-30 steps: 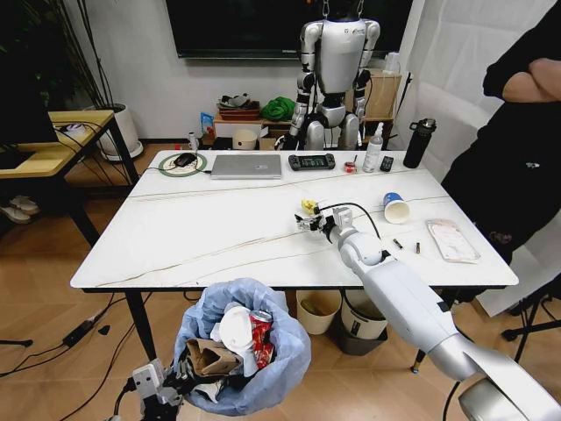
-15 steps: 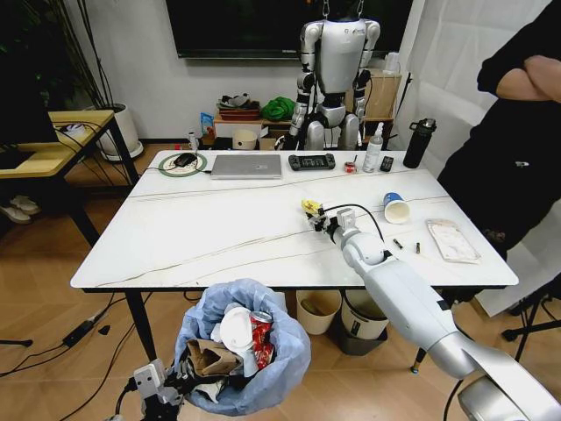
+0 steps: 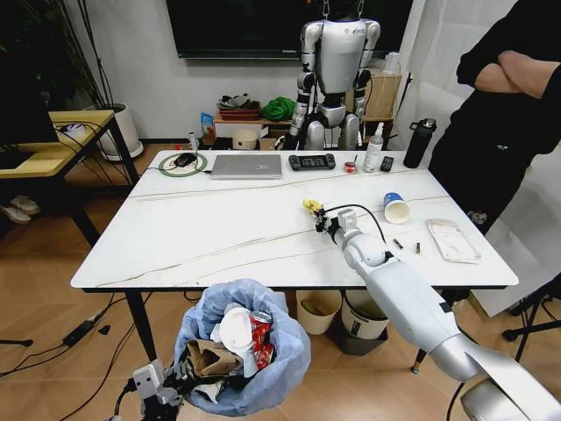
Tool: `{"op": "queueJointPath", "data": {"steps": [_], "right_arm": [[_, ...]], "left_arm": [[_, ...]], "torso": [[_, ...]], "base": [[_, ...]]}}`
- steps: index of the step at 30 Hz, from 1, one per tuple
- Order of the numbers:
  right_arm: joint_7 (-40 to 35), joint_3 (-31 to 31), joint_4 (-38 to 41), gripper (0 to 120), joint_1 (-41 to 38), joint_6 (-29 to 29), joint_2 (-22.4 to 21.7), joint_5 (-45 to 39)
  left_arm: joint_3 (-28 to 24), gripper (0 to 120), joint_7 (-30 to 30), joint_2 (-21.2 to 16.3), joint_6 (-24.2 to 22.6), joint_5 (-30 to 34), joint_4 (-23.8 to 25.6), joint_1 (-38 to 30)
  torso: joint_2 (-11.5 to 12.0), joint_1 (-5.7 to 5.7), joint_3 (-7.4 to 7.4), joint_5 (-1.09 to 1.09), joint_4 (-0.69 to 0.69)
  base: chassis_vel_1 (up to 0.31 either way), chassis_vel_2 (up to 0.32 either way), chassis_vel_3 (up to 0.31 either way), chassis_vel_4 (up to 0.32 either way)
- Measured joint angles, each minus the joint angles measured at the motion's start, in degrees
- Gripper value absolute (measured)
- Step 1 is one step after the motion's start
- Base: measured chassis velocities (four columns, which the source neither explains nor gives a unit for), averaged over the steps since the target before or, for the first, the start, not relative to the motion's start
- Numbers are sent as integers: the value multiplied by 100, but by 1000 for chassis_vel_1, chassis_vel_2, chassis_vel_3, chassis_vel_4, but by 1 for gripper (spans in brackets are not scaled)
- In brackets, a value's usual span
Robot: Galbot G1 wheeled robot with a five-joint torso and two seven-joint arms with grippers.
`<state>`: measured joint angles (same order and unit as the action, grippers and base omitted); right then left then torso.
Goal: Pick up the trash bin and place the trash from the table into it.
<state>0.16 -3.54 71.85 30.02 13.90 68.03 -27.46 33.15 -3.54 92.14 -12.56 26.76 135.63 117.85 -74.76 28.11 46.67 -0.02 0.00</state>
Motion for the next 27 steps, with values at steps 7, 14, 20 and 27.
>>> {"op": "queueJointPath", "data": {"steps": [7, 14, 20, 27], "right_arm": [[55, 91, 1920, 0, 394, -69, -761, -1545], [561, -467, 3869, 0, 1043, -465, -1450, -2293], [1279, -1013, 4929, 0, 1626, -650, -1934, -2434], [1626, -1451, 5142, 0, 2054, -694, -2255, -1437]], "left_arm": [[18, 0, -7, 0, -16, 33, 24, -4], [48, 0, -13, 0, -19, 44, 30, -2], [65, 0, -16, 0, -31, 62, 52, -28], [64, 0, -22, 0, -45, 96, 61, -42]], "torso": [[0, 0, 0, 1, 2], [-1, -1, -1, 3, 2], [-1, -1, -1, 2, 1], [-1, -1, -1, 2, 1]], "base": [[0, 0, 0, 0], [0, 0, 0, 0], [0, 0, 0, 0], [0, 0, 0, 0]]}}
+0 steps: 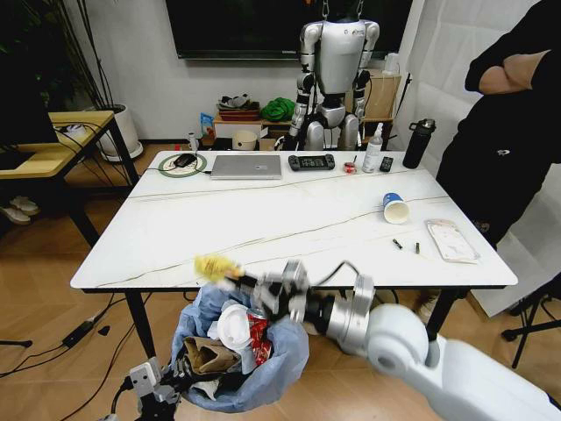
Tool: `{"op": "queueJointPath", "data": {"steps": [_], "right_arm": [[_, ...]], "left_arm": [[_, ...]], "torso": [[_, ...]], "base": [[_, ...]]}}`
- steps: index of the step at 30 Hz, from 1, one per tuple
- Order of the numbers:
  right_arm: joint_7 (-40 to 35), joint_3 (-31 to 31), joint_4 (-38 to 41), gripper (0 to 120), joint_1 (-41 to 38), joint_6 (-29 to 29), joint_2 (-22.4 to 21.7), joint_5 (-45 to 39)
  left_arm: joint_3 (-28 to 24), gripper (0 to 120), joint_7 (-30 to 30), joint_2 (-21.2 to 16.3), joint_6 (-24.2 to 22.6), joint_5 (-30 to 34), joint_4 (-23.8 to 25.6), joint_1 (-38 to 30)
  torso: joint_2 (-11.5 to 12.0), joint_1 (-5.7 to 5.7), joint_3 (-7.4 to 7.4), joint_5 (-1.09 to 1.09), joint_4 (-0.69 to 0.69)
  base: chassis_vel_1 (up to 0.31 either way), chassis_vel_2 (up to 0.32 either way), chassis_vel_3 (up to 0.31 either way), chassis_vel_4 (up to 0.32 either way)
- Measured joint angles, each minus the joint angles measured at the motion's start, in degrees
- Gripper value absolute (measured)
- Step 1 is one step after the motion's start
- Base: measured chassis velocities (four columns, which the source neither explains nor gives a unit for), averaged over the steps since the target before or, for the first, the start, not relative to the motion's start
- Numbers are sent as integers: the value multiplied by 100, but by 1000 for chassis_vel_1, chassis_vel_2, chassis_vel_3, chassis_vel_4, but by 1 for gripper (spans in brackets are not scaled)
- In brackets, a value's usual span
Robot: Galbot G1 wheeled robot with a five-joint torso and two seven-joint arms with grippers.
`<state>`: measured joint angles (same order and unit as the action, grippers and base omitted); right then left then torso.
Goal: Pick up the trash bin and place the trash from the table into it.
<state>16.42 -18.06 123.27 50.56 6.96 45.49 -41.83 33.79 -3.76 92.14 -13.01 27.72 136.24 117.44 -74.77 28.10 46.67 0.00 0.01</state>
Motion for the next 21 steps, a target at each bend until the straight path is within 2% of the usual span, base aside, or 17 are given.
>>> {"op": "queueJointPath", "data": {"steps": [2, 7, 9, 12, 15, 17, 19, 21], "right_arm": [[-18, -57, -70, 0, 69, -27, -25, 340], [-123, -61, -145, 3, 127, -37, -36, 586], [-163, -39, -130, 13, 147, -43, -58, 633], [-175, -23, -97, 19, 179, -45, -83, 657], [-205, 25, -46, 35, 281, -53, -126, 722], [-221, 38, -30, 38, 296, -54, -127, 725], [-323, 175, 42, 48, 318, -46, -81, 711], [-482, 398, 102, 53, 330, 37, 16, 604]], "left_arm": [[-1, 0, -2, 0, -6, 12, 2, -12], [-12, 0, -5, 0, -11, 21, -1, -29], [-12, 0, -8, 0, -17, 30, -12, -41], [-9, 0, -11, 0, -24, 46, -20, -56], [-2, 0, -19, 0, -36, 77, -33, -78], [-2, 0, -20, 0, -37, 80, -35, -82], [-5, 0, -22, 0, -39, 85, -41, -89], [-17, 0, -22, 0, -40, 86, -57, -94]], "torso": [[0, 0, 0, -1, 0], [0, 0, 1, -1, 0], [0, 0, 1, 0, 0], [0, 0, 1, 0, 0], [0, 0, 1, 0, 0], [0, 0, 1, 0, 0], [0, 0, 1, 0, 0], [0, 0, 1, 0, 0]], "base": [[0, 0, 0, 0], [0, 0, 0, 0], [0, 0, 0, 0], [0, 0, 0, 0], [0, 0, 0, 0], [0, 0, 0, 0], [0, 0, 0, 0], [0, 0, 0, 0]]}}
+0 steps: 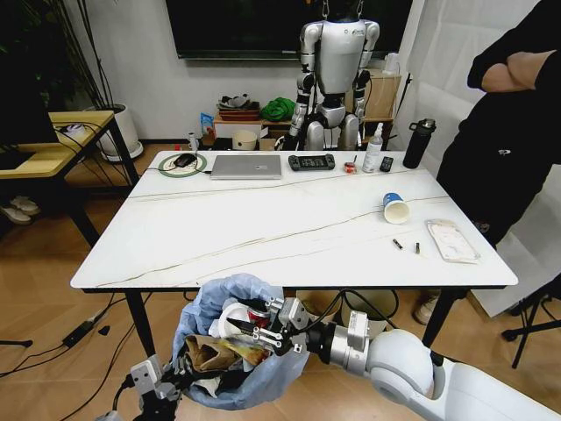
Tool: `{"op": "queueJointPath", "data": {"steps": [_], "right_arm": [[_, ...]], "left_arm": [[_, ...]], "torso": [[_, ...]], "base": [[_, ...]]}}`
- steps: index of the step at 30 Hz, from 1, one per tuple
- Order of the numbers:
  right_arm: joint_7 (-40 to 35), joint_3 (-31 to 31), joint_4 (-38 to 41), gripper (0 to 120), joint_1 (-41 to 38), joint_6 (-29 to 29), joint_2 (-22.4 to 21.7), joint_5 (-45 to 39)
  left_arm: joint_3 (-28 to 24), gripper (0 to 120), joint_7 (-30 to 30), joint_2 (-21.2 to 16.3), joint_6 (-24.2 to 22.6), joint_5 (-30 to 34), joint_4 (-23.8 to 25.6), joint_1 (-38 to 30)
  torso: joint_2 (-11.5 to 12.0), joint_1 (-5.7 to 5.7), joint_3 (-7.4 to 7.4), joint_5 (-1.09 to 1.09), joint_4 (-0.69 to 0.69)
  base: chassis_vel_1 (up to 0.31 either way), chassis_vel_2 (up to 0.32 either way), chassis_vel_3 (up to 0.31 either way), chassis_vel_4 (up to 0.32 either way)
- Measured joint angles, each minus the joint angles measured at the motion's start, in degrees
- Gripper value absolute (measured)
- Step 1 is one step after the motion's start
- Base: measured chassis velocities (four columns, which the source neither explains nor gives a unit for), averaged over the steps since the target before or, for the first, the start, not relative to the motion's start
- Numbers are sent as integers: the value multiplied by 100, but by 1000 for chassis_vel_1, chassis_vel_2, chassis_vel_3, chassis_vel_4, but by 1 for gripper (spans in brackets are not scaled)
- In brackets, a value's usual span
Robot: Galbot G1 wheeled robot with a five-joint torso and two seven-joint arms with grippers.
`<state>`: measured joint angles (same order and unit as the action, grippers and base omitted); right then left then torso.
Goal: Pick up the trash bin and place the trash from the table into it.
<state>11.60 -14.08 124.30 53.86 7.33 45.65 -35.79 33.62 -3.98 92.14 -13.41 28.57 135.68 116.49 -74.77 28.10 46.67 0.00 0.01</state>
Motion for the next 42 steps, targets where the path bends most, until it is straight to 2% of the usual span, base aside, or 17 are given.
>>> {"op": "queueJointPath", "data": {"steps": [2, 4, 5, 6, 8, 10, 11, 13, 16, 20, 24, 26, 28, 30, 34, 42], "right_arm": [[-371, 431, 20, 63, 55, 139, 148, -235], [-451, 518, 19, 65, 70, 163, 171, -263], [-703, 954, -28, 73, 173, 238, 244, -344], [-782, 1142, -55, 77, 236, 232, 269, -384], [-999, 1861, -188, 85, 583, -40, 358, -597], [-1063, 2309, -284, 93, 929, -316, 422, -697], [-1063, 2309, -284, 93, 929, -316, 422, -697], [-1021, 2825, -383, 98, 1388, -697, 524, -718], [-759, 3535, -421, 100, 2106, -1199, 727, -587], [-687, 4073, -488, 100, 2656, -1307, 900, -292], [-290, 4725, -788, 100, 3295, -1587, 1300, -12], [-194, 4852, -861, 100, 3401, -1648, 1447, 52], [-27, 5083, -941, 100, 3608, -1736, 1906, 228], [3, 5122, -942, 100, 3642, -1748, 2046, 264], [199, 5350, -892, 100, 3799, -1787, 2770, 381], [380, 5573, -856, 100, 4014, -1858, 3123, 404]], "left_arm": [[-19, 0, 0, -1, -2, 2, -35, -18], [-21, 0, -1, -2, -2, 2, -41, -23], [-33, 0, 0, -30, -2, 3, -67, -41], [-40, 0, 4, -46, -2, -3, -84, -53], [-48, 0, 21, -100, 9, -30, -164, -91], [-59, 0, 27, -155, 17, -26, -223, -115], [-59, 0, 27, -155, 17, -26, -223, -115], [-66, 0, 49, -226, 39, -44, -302, -165], [-72, 0, 85, -329, 94, -68, -427, -232], [-87, 0, 151, -470, 176, -67, -587, -227], [-75, 0, 208, -702, 239, 42, -772, -235], [-69, 0, 211, -742, 240, 57, -794, -251], [-65, 0, 223, -847, 240, 76, -835, -318], [-70, 0, 225, -871, 239, 78, -841, -335], [-123, 0, 229, -1074, 197, 177, -858, -389], [-164, 0, 259, -1284, 190, 328, -907, -380]], "torso": [[0, 0, 0, 0, -1], [0, 0, 0, 0, -1], [0, 1, 0, 0, 0], [1, 1, 0, 1, -2], [1, 2, 0, 1, -2], [1, 2, 0, -1, 1], [1, 2, 0, -1, 1], [1, 1, 0, 0, 0], [1, 1, 0, -1, 1], [1, 1, 0, 1, 0], [1, 1, 0, 0, 0], [1, 1, 0, 0, 0], [1, 1, 0, 1, 1], [1, 1, 0, 1, 1], [1, 1, -1, 2, 0], [1, 1, 0, 0, 0]], "base": [[0, 0, 0, 0], [0, 0, 0, 0], [0, 0, 0, 0], [0, 0, 0, 0], [0, 0, 0, 0], [0, 0, 0, 0], [0, 0, 0, 0], [0, 0, 0, 0], [0, 0, 0, 0], [0, 0, 0, 0], [0, 0, 0, 0], [0, 0, 0, 0], [0, 0, 0, 0], [0, 0, 0, 0], [0, 0, 0, 0], [0, 0, 0, 0]]}}
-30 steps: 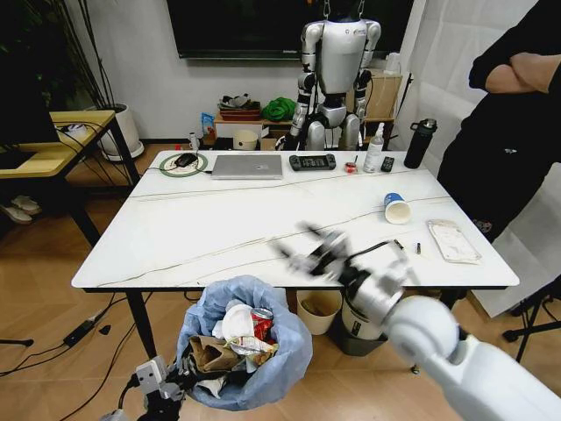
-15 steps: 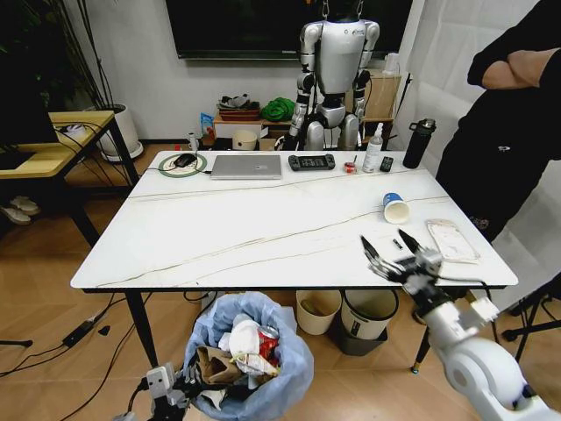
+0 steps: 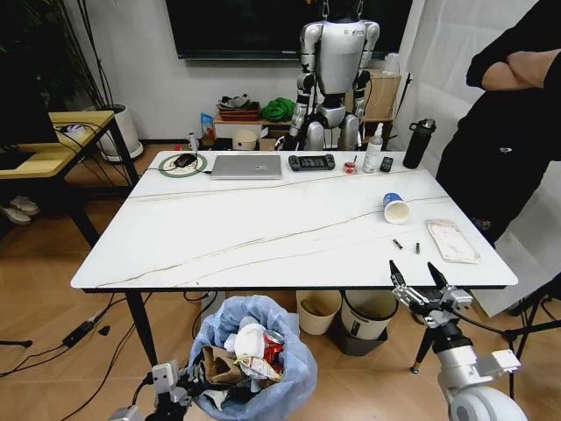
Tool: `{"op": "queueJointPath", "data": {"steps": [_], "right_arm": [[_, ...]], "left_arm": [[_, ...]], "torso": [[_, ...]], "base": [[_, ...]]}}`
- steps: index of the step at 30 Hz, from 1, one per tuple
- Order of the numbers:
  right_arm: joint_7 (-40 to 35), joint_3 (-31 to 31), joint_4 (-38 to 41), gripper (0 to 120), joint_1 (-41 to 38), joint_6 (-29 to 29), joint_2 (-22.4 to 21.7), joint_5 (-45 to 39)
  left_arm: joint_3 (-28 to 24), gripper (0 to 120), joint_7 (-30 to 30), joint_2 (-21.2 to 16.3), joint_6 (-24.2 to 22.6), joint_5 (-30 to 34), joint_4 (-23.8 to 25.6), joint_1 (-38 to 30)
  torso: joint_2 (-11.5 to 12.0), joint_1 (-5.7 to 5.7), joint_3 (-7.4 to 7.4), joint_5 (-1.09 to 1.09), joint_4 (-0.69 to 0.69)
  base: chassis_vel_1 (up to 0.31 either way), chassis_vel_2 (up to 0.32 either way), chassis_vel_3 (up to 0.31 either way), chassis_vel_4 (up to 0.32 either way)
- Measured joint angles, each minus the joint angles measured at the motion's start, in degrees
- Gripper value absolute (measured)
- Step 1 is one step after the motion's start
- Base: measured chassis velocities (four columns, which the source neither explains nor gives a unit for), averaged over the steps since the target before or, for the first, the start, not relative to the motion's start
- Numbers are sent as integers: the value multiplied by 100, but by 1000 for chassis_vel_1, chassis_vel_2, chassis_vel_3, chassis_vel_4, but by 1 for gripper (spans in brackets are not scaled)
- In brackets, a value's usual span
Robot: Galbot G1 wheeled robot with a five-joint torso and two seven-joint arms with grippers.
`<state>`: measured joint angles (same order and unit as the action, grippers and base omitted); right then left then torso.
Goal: Pick up the trash bin and place the trash from the table into it.
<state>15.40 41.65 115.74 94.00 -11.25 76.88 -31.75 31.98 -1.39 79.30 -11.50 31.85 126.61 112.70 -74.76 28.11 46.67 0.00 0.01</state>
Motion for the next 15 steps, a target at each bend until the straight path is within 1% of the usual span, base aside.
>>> {"op": "queueJointPath", "data": {"steps": [7, 10, 15], "right_arm": [[104, -76, -109, 100, 115, -66, 150, 74], [140, -174, -153, 100, 110, -86, 269, 85], [191, -260, -243, 100, 93, -115, 325, 126]], "left_arm": [[-3, 0, 33, 1, 34, 29, 7, 7], [11, 0, 51, 56, 68, 29, 15, 31], [40, 0, 72, 103, 94, 26, 29, 66]], "torso": [[0, 0, 0, 0, 0], [0, 0, 1, 0, 0], [0, 0, 0, 0, 0]], "base": [[0, 0, 0, 0], [0, 0, 0, 0], [0, 0, 0, 0]]}}
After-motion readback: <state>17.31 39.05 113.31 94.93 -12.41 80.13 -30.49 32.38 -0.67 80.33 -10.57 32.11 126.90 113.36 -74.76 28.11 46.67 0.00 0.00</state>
